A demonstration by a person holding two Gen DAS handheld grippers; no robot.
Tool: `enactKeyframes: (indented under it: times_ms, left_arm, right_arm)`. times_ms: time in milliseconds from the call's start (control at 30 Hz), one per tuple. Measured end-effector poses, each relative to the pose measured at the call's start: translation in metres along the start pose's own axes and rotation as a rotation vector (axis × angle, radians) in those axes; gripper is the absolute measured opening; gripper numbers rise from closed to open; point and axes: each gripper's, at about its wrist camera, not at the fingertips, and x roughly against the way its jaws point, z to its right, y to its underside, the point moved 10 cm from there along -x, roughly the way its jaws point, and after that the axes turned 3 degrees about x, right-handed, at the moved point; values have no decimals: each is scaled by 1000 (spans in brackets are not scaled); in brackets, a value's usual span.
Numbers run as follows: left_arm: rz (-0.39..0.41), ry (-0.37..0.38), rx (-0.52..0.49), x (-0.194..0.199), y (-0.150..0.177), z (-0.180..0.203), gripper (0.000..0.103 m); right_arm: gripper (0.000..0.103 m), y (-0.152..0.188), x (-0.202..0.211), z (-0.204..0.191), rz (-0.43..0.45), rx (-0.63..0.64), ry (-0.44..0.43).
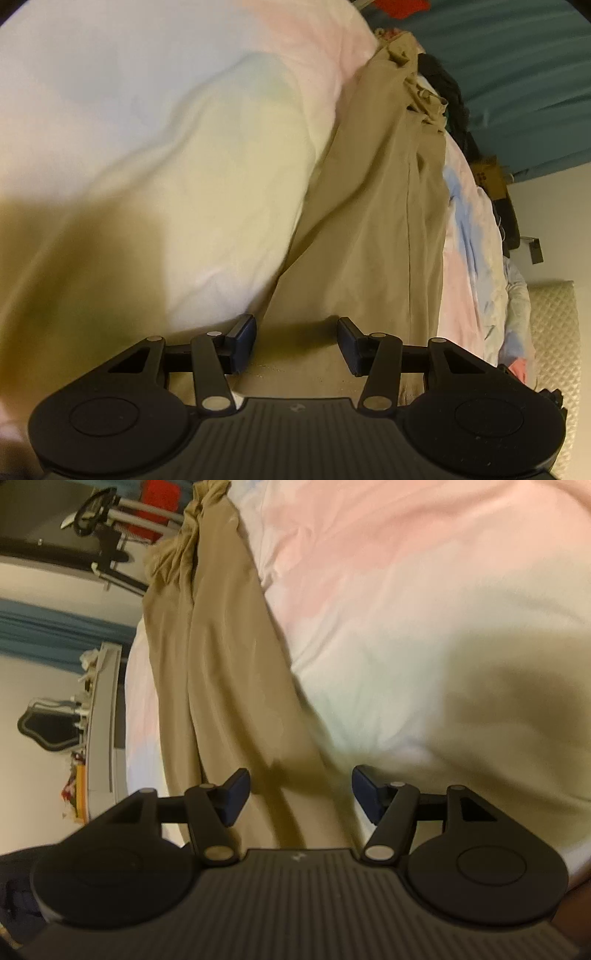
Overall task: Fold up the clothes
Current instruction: 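Grasp the strip's hem end with both grippers and lift it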
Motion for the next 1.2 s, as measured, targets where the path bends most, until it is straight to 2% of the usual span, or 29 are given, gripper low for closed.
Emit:
enactKeyframes:
  times_ms: [167, 233, 300, 400, 467, 567, 733, 833, 933, 1100, 1200]
  left_arm:
    - [-12, 27, 36, 3, 4, -1, 58]
    - [-20, 37, 35, 3, 6, 1, 66]
    - [-28, 47, 33, 4, 8, 3, 68]
    - [-39, 49, 18, 4, 12, 6, 68]
    - [-38, 45, 9, 5, 15, 8, 66]
    - [-40, 47, -5, 7, 18, 9, 64]
    - [-40, 12, -47, 4, 21, 11, 46]
    - [-33, -4, -52, 7, 21, 9, 33]
    - [-26, -2, -49, 11, 19, 9, 20]
    - [8, 39, -38, 19, 18, 11, 10]
    - [27, 75, -39, 28, 19, 13, 9]
  right_arm:
    - [64, 16, 0, -5, -57, -14, -55]
    - [64, 18, 1, -11, -58, -5, -85]
    - [61, 21, 2, -14, -60, 5, -97]
    - [56, 24, 2, -10, -61, 10, -76]
    - [48, 27, 1, -9, -62, 29, -47]
    - [46, 32, -1, -12, -61, 85, -17]
    - [45, 38, -4, -17, -52, 158, 32]
    - [27, 40, -4, -19, -49, 184, 52]
    - [17, 43, 0, -24, -39, 208, 43]
    - [11, 39, 9, -34, -10, 196, -3]
    - [10, 30, 21, -43, 38, 174, -56]
